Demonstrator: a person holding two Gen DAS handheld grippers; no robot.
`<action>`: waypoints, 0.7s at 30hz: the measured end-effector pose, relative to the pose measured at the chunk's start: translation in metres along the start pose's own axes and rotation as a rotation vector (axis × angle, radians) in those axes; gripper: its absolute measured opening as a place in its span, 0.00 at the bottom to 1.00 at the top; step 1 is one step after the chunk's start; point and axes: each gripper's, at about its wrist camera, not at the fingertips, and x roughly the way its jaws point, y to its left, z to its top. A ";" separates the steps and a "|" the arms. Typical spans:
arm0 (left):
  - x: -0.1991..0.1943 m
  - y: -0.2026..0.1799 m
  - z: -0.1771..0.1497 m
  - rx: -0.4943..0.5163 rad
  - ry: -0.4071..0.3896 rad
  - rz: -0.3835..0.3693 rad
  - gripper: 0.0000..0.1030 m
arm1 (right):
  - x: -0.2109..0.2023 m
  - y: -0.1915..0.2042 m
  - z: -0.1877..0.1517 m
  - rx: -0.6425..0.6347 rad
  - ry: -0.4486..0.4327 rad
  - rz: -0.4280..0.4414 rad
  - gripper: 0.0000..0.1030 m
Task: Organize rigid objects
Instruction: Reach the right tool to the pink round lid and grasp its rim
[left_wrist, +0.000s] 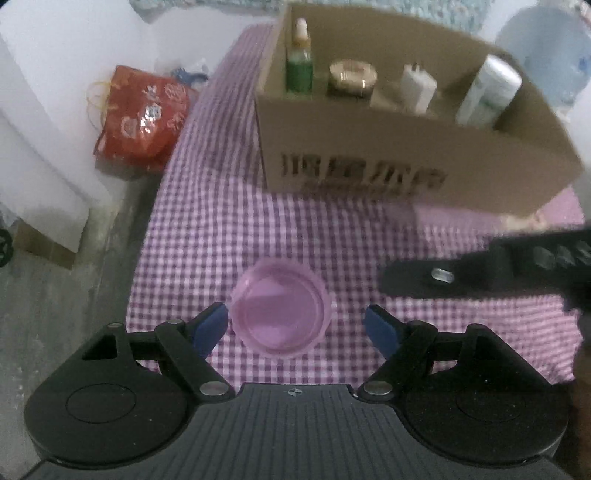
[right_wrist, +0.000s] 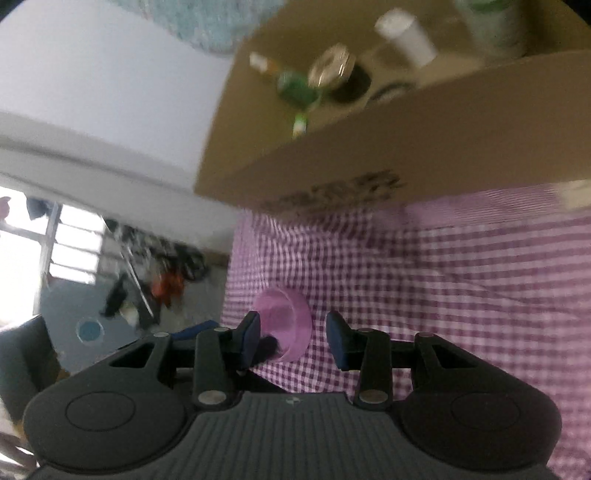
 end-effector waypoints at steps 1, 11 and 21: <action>0.006 0.000 -0.002 0.006 0.015 0.009 0.80 | 0.011 0.004 0.002 -0.013 0.021 -0.011 0.41; 0.028 0.013 -0.011 -0.028 0.076 0.001 0.80 | 0.059 0.023 0.010 -0.124 0.140 -0.098 0.38; 0.033 0.014 -0.012 -0.032 0.083 -0.061 0.79 | 0.063 0.017 0.009 -0.095 0.149 -0.102 0.26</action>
